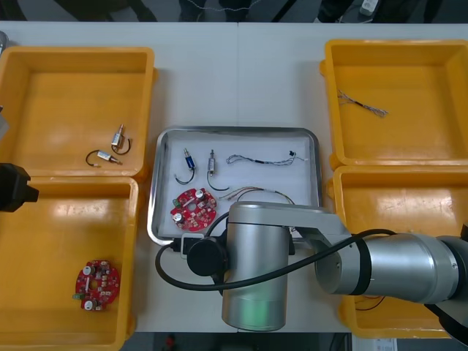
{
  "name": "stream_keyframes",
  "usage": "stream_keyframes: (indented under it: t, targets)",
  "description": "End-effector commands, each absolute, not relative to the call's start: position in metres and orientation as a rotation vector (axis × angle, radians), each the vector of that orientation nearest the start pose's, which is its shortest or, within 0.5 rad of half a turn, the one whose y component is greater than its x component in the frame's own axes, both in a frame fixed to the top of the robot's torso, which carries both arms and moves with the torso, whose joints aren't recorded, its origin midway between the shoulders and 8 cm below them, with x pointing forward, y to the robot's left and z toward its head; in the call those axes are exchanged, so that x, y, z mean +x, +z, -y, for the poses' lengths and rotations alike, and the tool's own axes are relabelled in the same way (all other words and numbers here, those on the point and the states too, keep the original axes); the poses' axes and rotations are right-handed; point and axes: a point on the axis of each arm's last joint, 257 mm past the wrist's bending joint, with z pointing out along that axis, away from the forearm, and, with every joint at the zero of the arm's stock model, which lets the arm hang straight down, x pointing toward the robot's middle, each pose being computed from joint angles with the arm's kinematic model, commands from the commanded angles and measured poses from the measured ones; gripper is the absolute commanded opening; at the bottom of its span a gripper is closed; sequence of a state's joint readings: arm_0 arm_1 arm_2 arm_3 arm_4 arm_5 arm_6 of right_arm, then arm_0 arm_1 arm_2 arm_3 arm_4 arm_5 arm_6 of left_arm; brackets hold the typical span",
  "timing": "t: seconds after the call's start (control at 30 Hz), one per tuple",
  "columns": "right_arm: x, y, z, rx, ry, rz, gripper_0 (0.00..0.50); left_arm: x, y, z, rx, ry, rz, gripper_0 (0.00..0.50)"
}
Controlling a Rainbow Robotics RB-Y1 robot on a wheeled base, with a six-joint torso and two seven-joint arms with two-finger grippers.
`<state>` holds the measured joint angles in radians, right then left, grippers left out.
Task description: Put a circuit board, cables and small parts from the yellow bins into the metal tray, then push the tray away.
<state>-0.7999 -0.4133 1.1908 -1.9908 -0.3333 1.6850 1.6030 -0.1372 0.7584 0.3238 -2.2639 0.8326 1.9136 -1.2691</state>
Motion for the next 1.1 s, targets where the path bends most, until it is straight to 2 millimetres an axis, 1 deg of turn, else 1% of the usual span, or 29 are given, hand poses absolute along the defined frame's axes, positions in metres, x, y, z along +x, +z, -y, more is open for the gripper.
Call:
stream_keyframes:
  t: [0.03,0.13,0.3,0.53,0.83,1.1]
  targets:
    - [0.384,-0.275,0.014,-1.865,-0.595,-1.827,0.017,0.363,-0.148,-0.377,-0.001,0.079,-2.621,0.500]
    - [0.394,-0.268,0.017,-1.843,-0.627,-1.811,0.012,0.363,-0.148,-0.377,-0.001,0.079,-2.621,0.500]
    - [0.407,-0.255,0.016,-1.822,-0.670,-1.782,0.000,0.363,-0.148,-0.377,-0.001,0.079,-2.621,0.500]
    - [0.421,-0.243,0.003,-1.807,-0.705,-1.757,0.000,0.363,-0.148,-0.377,-0.001,0.079,-2.621,0.500]
    - [0.445,-0.228,-0.001,-1.785,-0.760,-1.725,0.000,0.363,-0.148,-0.377,-0.001,0.079,-2.621,0.500]
    - [0.462,-0.217,-0.009,-1.758,-0.800,-1.697,0.000,0.363,-0.148,-0.377,-0.001,0.079,-2.621,0.500]
